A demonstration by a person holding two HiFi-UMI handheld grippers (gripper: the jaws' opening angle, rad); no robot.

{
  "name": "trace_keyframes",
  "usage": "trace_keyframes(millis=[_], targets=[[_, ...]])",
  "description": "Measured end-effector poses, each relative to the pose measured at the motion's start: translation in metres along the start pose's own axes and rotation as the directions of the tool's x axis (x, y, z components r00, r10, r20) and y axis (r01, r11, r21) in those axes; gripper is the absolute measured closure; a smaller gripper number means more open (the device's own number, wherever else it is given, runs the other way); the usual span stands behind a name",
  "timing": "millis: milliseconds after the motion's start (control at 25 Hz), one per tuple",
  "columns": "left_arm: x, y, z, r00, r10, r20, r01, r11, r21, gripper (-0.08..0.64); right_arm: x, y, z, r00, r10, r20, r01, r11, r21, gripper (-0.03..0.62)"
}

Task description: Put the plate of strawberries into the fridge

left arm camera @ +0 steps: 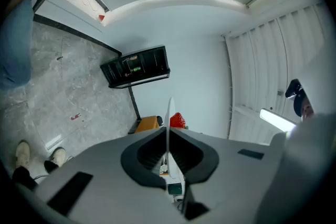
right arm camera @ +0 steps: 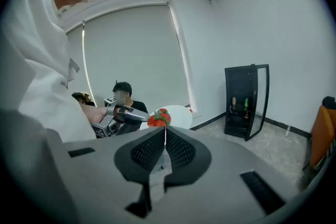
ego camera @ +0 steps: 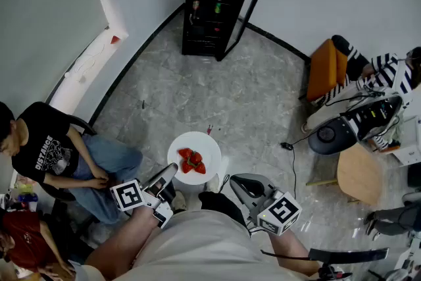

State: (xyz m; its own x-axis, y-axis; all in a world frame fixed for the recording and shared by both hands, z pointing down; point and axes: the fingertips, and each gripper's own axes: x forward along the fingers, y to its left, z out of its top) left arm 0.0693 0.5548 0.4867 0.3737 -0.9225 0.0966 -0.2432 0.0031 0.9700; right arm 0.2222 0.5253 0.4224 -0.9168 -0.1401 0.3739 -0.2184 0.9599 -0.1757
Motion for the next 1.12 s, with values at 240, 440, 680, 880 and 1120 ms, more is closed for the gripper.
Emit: trace_keyframes(millis=[240, 440, 680, 880, 1120], targets=[[0.057, -0.01, -0.013, 0.999, -0.007, 0.031, 0.009, 0.997, -0.074, 0.535, -0.022, -0.056, -0.003, 1.0, 0.024, 0.018, -0.024, 1.0, -0.003, 0.572], [0.116, -0.015, -0.023, 0.998, -0.013, 0.06, 0.018, 0.996, -0.089, 0.536, -0.041, -0.118, -0.009, 0.998, 0.043, 0.038, -0.043, 0.999, -0.013, 0.572], [0.169, -0.027, -0.018, 0.999, 0.013, 0.05, -0.012, 1.0, -0.018, 0.537, -0.058, -0.162, 0.007, 0.998, 0.042, 0.037, -0.036, 0.989, -0.145, 0.568], [0.2, -0.048, -0.011, 0.997, 0.011, 0.077, -0.003, 0.995, -0.103, 0.536, -0.064, -0.193, 0.026, 0.998, 0.045, 0.054, -0.039, 0.993, -0.107, 0.477], [0.247, -0.058, 0.038, 0.996, 0.023, 0.091, -0.01, 0.989, -0.15, 0.537, -0.037, -0.242, 0.057, 0.996, 0.073, 0.045, -0.07, 0.996, -0.062, 0.471]])
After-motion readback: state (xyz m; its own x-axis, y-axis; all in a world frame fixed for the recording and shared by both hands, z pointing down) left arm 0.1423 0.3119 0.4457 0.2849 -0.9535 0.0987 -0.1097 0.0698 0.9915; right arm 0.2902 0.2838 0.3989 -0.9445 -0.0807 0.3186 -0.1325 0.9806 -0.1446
